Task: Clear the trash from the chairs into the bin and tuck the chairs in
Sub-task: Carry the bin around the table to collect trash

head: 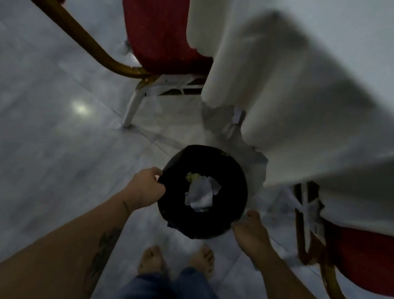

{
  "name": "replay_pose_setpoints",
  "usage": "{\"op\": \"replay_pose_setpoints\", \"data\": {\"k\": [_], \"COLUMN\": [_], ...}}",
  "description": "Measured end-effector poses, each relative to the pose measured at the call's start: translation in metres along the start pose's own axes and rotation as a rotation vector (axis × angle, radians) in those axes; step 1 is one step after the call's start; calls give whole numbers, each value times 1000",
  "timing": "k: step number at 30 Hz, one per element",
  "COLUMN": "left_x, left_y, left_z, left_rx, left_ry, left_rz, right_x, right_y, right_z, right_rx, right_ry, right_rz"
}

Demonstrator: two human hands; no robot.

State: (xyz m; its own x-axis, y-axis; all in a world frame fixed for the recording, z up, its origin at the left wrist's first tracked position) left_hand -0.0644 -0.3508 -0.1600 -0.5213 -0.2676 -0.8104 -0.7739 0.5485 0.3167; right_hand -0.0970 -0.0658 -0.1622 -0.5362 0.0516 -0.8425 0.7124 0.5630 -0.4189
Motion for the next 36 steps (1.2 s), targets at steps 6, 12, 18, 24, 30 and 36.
{"op": "replay_pose_setpoints", "data": {"k": [6,12,18,24,30,36], "left_x": [83,89,23,-98,-225,-321], "left_y": [-40,-55,-68,-71,-85,-110], "left_z": [49,59,13,-80,-166,-242], "left_rx": [39,143,86,-80,-235,-382], "left_ry": [8,29,25,-48,-39,168], "left_rz": [-77,-4,-12,-41,-124,-118], "right_x": [82,100,20,-100,-201,-279], "right_y": [40,64,34,-44,-137,-230], "right_z": [42,52,47,33,15,40], "right_rx": [73,127,67,52,-65,-142], "right_ry": [54,122,84,7,-104,-252], "right_rz": [247,237,153,29,-164,-355]}}
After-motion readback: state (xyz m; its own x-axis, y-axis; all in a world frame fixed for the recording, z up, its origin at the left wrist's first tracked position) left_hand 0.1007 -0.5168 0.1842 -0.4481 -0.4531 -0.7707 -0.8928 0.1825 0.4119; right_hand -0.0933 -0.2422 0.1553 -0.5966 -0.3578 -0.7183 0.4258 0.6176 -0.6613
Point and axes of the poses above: each hand's wrist, its own x-axis towards the middle knuckle, its own z-axis out of the palm, y = z × x, the point moved 4 cm from there along x, towards the middle knuckle, and after that the axes turned 11 degrees about x, right-handed, at the moved point
